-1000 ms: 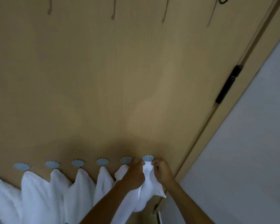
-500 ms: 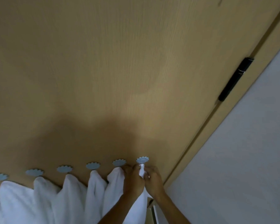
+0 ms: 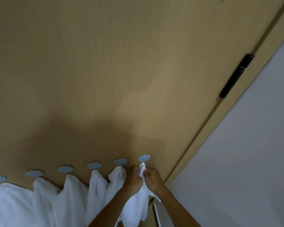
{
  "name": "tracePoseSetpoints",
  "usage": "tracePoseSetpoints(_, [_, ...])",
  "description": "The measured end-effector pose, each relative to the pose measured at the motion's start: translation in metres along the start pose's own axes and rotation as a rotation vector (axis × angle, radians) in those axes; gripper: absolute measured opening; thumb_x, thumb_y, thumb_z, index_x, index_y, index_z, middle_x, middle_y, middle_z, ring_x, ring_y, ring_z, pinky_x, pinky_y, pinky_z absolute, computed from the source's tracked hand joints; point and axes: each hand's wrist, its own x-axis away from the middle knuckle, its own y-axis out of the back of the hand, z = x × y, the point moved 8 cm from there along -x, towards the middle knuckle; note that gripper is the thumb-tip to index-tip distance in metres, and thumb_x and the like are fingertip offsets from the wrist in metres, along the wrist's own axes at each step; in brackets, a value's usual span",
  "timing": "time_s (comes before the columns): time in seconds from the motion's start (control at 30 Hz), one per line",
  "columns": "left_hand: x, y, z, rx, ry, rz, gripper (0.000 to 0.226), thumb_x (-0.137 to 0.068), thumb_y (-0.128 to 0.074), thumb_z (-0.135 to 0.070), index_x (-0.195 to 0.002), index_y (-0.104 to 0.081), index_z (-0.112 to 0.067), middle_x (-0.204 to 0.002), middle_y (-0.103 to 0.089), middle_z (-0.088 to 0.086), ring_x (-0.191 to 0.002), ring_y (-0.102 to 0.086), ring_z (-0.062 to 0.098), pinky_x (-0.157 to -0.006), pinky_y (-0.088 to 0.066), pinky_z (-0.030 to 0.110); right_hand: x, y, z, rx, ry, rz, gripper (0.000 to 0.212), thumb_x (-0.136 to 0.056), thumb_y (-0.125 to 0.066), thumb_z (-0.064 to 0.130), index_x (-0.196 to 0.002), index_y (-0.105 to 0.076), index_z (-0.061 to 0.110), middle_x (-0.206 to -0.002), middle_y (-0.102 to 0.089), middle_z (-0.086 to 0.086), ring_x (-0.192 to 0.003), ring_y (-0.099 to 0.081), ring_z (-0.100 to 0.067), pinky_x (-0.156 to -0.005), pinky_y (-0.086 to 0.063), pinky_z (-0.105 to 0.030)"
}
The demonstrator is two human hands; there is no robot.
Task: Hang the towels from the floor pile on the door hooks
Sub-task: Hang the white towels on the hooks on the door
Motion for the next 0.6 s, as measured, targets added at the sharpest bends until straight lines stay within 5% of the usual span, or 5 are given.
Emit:
tracePoseSetpoints(0.1, [0.007, 0.000, -0.007, -0.008, -0.042, -0.060, 0.044, -0.099, -0.040, -0.035, -0.102, -0.059, 0.005, -0.104, -0.065, 0.020, -0.103, -0.062, 0.028, -0.094, -0.047, 0.034, 0.009, 0.004, 0.001, -0.004, 0.029, -0.033, 0.027, -0.095, -0.038, 0.012, -0.081, -0.061, 0.013, -0.095, -0.069, -0.014, -0.081, -0.059, -0.016, -0.069, -0.041, -0.025])
tracePoseSetpoints(0.3, [0.030, 0.014, -0.017, -0.235, -0.093, -0.333, 0.033, -0.095, -0.049, -0.035, -0.110, -0.056, -0.007, -0.110, -0.064, 0.007, -0.106, -0.060, 0.019, -0.092, -0.045, 0.023, 0.028, 0.008, -0.007, -0.020, 0.035, -0.072, 0.029, -0.098, -0.040, 0.018, -0.109, -0.062, 0.003, -0.100, -0.066, -0.010, -0.084, -0.056, -0.013, -0.069, -0.040, -0.020])
tracePoseSetpoints(0.47, [0.053, -0.026, -0.020, -0.587, -0.257, -0.139, 0.031, -0.098, -0.045, -0.030, -0.125, -0.049, -0.014, -0.127, -0.055, 0.004, -0.115, -0.054, 0.014, -0.097, -0.045, 0.021, 0.068, 0.010, -0.032, -0.027, -0.038, -0.045, 0.038, -0.099, -0.038, 0.028, -0.110, -0.062, 0.001, -0.115, -0.064, -0.017, -0.093, -0.060, -0.020, -0.082, -0.045, -0.026])
tracePoseSetpoints(0.6, [0.085, -0.088, -0.011, -0.803, -0.348, 0.113, 0.032, -0.098, -0.040, -0.033, -0.119, -0.051, -0.012, -0.119, -0.055, 0.007, -0.109, -0.054, 0.019, -0.093, -0.047, 0.028, 0.127, 0.020, -0.075, 0.041, -0.115, -0.003, 0.019, -0.096, -0.037, 0.022, -0.085, -0.052, 0.016, -0.112, -0.062, -0.023, -0.091, -0.049, -0.016, -0.078, -0.036, -0.025])
